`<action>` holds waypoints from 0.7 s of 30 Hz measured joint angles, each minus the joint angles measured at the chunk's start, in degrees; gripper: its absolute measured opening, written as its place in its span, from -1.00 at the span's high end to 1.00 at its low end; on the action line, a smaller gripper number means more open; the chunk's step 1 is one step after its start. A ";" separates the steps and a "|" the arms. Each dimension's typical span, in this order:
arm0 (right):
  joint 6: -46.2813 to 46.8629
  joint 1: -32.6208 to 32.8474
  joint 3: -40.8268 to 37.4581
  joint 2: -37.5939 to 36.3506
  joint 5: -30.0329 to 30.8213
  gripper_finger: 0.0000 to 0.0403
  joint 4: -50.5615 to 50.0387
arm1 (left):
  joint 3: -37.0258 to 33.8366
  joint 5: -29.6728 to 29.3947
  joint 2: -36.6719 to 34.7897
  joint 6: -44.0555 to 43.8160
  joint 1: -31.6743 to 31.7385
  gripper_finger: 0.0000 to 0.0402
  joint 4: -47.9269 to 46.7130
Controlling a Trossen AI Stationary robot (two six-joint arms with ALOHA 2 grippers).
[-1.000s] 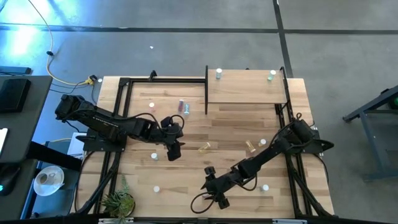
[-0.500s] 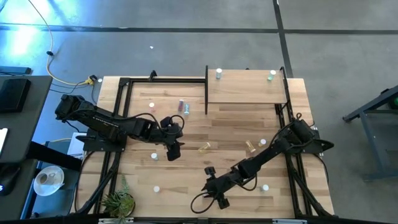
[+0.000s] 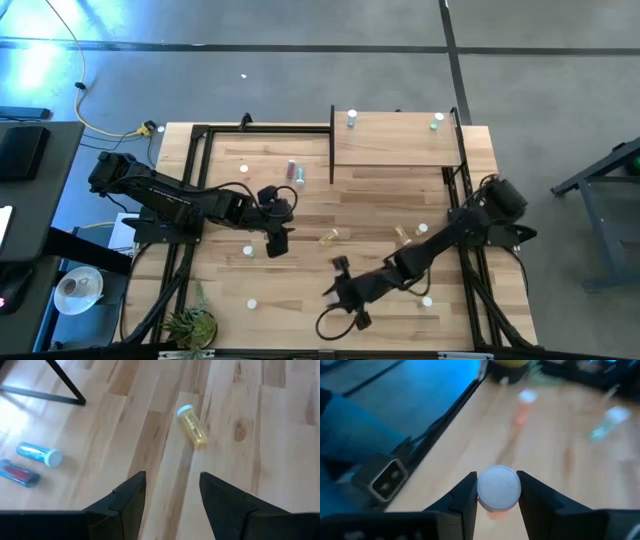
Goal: Pick and place medicine bottles onto shelf by color
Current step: Put the right pink medicine bottle on the shelf
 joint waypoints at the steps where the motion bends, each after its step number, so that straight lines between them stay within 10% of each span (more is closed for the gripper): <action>1: -1.11 -0.25 0.00 -1.64 1.48 0.45 -0.96 | 0.00 -0.18 0.00 1.05 0.00 0.13 0.04; 21: -13.94 -15.87 0.00 -33.56 29.07 0.46 -18.53 | 0.00 -1.19 0.00 13.95 0.50 0.13 1.44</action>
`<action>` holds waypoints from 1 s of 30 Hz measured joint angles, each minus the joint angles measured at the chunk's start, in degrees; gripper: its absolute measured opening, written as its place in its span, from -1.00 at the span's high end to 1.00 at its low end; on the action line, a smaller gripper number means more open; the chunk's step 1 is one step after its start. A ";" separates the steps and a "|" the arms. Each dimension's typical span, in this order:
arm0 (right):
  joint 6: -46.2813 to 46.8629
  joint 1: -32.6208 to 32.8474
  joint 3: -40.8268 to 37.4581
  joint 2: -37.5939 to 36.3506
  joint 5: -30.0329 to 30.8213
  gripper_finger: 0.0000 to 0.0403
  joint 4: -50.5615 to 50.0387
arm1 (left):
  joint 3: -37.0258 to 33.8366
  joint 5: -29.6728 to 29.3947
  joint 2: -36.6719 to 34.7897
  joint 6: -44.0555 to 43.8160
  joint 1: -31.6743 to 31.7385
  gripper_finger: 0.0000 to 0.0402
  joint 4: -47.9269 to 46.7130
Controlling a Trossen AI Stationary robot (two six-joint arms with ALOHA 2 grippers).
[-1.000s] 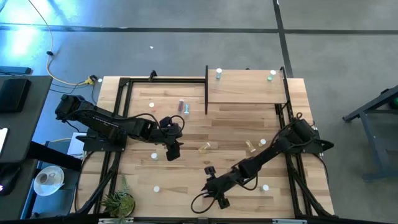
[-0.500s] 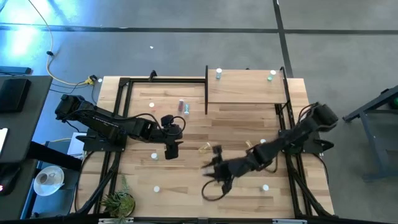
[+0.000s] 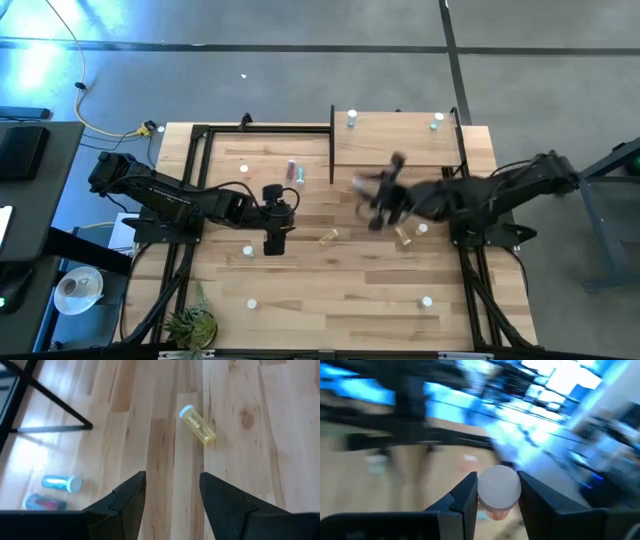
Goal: Pick and place medicine bottles onto shelf by color
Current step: Put the right pink medicine bottle on the shelf
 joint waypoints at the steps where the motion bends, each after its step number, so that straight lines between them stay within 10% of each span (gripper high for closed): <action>1: 0.00 -1.40 0.00 -1.32 1.45 0.46 -0.57 | 0.00 0.07 0.00 0.71 0.27 0.13 0.51; 16: 2.58 -27.72 0.00 -10.66 6.71 0.46 -6.19 | 0.00 0.15 0.00 10.89 11.93 0.13 6.25; 30: 18.58 -46.79 0.00 -8.88 -7.98 0.46 -18.53 | 0.00 0.37 0.00 12.01 22.15 0.13 6.27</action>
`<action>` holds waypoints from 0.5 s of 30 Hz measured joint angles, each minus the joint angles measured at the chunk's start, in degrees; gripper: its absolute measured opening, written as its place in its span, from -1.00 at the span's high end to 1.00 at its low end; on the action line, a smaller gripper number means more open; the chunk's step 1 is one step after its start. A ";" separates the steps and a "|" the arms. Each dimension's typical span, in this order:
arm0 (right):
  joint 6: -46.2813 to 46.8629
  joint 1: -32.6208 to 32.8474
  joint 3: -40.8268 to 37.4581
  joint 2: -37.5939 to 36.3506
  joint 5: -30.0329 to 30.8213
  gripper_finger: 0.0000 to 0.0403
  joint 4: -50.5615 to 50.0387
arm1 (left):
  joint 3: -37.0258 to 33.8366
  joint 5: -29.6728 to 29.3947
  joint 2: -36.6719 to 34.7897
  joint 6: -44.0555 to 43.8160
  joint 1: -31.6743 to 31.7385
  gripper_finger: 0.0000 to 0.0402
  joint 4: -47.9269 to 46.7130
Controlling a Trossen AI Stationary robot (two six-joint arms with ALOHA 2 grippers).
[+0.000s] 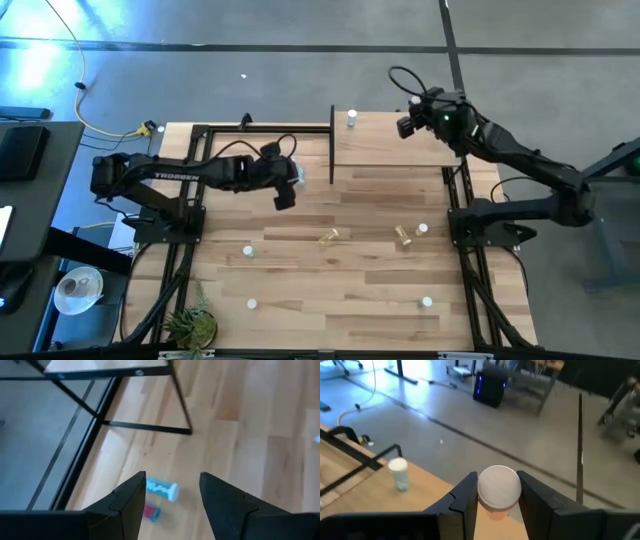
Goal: Pick and place medicine bottles onto shelf by color
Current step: Put the right pink medicine bottle on the shelf
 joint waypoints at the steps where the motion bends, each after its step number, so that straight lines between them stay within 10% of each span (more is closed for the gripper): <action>1: 0.58 -0.73 0.00 0.37 -0.31 0.46 -0.83 | 0.00 0.00 0.00 0.00 0.41 0.13 0.00; 15: 6.42 -8.74 0.00 8.94 -8.65 0.46 -3.92 | 0.00 3.33 0.00 1.02 1.48 0.13 -0.02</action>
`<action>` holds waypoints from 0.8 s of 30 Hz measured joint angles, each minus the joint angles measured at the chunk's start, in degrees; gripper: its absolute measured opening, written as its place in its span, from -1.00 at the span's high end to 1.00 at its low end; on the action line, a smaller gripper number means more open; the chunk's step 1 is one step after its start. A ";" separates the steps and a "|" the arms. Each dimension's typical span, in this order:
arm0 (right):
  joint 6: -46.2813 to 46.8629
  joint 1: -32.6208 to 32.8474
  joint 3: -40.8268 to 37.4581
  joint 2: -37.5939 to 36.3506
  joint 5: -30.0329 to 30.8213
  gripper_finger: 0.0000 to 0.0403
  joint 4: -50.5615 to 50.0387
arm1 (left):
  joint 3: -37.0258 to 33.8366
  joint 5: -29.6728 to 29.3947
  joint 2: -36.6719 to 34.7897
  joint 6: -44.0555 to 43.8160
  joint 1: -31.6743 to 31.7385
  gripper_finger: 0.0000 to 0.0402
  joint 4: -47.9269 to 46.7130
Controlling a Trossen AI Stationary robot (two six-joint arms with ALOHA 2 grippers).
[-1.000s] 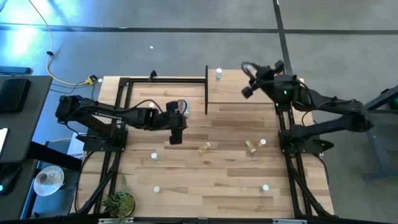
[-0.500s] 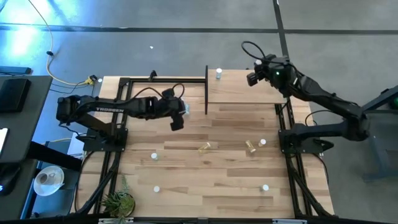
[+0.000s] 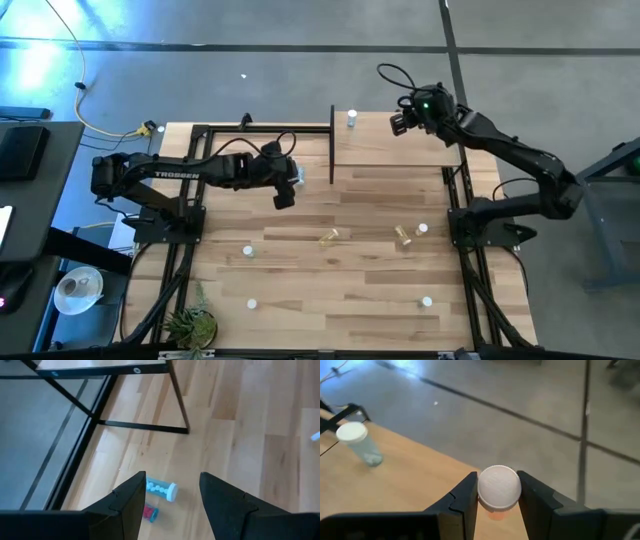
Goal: Pick and place medicine bottles onto shelf by color
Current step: Put the right pink medicine bottle on the shelf
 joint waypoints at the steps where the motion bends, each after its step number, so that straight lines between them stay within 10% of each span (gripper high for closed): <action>1: 0.04 -0.31 0.00 0.40 -1.03 0.46 0.01 | 0.00 -0.01 0.00 0.01 0.00 0.13 0.00; 24: -3.02 -3.99 -10.57 -3.88 -10.77 0.46 2.78 | 0.00 -0.08 0.00 -1.07 0.00 0.13 0.02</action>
